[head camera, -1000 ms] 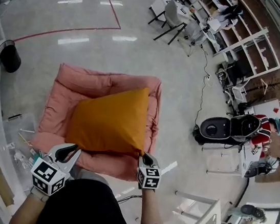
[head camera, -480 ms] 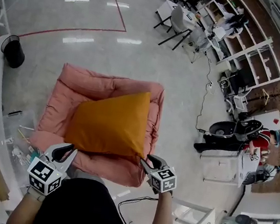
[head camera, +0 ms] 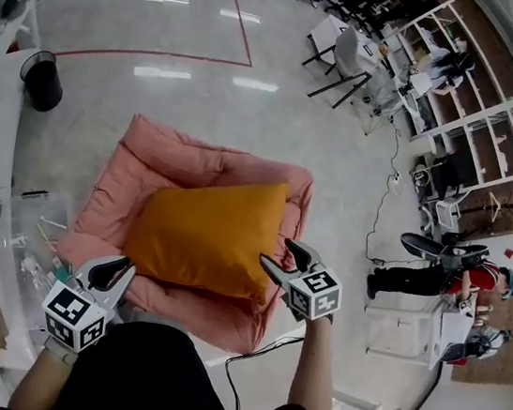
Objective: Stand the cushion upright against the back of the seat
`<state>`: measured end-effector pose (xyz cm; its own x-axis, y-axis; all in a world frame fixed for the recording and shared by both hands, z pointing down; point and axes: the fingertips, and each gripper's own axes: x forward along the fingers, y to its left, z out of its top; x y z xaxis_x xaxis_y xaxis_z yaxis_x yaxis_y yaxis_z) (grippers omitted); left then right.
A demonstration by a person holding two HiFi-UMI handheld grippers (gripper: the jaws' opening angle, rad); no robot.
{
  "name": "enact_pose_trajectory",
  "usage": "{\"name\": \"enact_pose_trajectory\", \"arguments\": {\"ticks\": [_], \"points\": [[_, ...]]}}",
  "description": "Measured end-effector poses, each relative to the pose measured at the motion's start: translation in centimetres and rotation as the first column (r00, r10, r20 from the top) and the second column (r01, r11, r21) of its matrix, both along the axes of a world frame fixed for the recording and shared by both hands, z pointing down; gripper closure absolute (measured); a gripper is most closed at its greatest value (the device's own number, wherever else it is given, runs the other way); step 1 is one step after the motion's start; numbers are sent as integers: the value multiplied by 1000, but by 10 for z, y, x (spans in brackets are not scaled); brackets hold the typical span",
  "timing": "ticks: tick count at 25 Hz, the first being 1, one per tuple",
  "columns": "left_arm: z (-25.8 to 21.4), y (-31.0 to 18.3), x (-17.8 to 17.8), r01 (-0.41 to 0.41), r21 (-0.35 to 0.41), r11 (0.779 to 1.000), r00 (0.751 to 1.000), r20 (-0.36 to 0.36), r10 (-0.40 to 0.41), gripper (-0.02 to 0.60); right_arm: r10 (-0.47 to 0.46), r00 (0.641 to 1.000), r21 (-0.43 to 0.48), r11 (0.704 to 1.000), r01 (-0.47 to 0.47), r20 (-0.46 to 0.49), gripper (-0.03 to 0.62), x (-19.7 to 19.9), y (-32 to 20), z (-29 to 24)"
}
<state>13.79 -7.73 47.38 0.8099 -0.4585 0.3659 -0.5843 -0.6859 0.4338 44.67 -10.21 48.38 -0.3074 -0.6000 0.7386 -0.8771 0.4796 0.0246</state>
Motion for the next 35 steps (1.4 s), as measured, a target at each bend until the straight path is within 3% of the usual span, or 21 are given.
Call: {"name": "enact_pose_trajectory", "arguments": {"ticks": [5,9,13,21,28,31,35], "points": [[1,-8,-11,83,-12,996,997,13,-83,522,-92,995,-162,982,97,38,170,-15,-48,43],[4,-10,-23,148,-23,989,989,25,-147,522,-169,985,-297,942,154,-24,164,-15,-64,86],[8,-11,-29,188,-36,981,982,40,-187,523,-270,958,-444,873,200,-100,166,-8,-63,128],[18,-14,-31,231,-59,971,972,62,-228,525,-284,953,-580,797,172,-108,188,8,-49,177],[20,-20,-22,220,-60,974,974,72,-215,528,-312,933,-570,806,160,-180,270,7,-48,195],[20,-20,-21,218,-59,974,974,75,-214,528,-283,945,-555,819,150,-162,355,4,-50,196],[18,-19,-21,221,-57,974,974,72,-217,528,-243,960,-483,863,148,-141,499,-4,-54,182]]}}
